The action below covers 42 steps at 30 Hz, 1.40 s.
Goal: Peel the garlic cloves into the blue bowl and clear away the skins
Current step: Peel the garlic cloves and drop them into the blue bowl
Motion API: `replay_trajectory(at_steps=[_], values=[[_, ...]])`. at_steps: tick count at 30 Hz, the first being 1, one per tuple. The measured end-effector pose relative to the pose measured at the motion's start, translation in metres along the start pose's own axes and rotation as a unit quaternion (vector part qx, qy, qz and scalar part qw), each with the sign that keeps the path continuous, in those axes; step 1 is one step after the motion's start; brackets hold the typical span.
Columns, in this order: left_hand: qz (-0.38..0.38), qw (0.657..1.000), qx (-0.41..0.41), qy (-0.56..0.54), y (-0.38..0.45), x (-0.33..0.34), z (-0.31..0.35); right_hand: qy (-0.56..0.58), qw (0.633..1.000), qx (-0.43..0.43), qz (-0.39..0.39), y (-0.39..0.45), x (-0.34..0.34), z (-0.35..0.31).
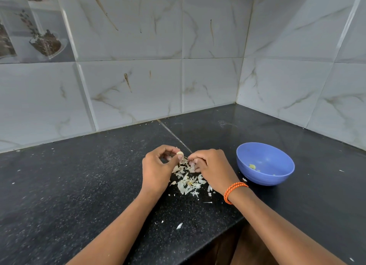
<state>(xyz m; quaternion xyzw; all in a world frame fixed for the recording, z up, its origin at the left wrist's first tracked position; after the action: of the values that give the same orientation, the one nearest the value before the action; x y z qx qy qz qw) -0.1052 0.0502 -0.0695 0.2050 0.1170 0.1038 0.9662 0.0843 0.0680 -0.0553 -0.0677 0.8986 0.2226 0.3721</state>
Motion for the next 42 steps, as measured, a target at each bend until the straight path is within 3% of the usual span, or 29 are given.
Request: replay_trajectory(at_steps=[9, 14, 19, 25, 31, 42], values=[[-0.009, 1.000, 0.010, -0.008, -0.002, 0.002, 0.004, -0.114, 0.993, -0.007, 0.036, -0.003, -0.006, -0.010], [-0.038, 0.999, 0.013, -0.019, -0.002, 0.007, 0.005, 0.058, 0.997, -0.033, 0.034, -0.002, -0.005, -0.014], [-0.069, 0.996, 0.006, -0.060, -0.004, 0.012, 0.004, 0.107, 0.993, -0.047, 0.024, -0.005, -0.008, -0.011], [-0.095, 0.995, 0.037, 0.018, -0.006, 0.022, 0.009, 0.113, 0.991, -0.073, 0.021, -0.015, -0.013, -0.003], [-0.100, 0.990, 0.067, 0.079, -0.006, 0.026, 0.011, 0.025, 0.993, -0.119, 0.006, -0.016, -0.005, 0.006], [-0.147, 0.988, 0.040, -0.001, -0.006, 0.033, 0.010, 0.052, 0.988, -0.138, 0.055, -0.017, -0.012, -0.002]])
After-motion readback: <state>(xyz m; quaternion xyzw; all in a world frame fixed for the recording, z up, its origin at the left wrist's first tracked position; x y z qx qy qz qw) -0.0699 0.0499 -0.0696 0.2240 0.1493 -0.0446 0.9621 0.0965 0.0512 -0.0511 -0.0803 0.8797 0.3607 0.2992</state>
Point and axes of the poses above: each hand's wrist, its own y-axis towards the middle knuckle, its own x-axis out of the palm, z = x × y, the point moved 7 cm from there along y, towards the middle knuckle, and after that the axes turned 4 degrees about -z, right-handed, at the moved point
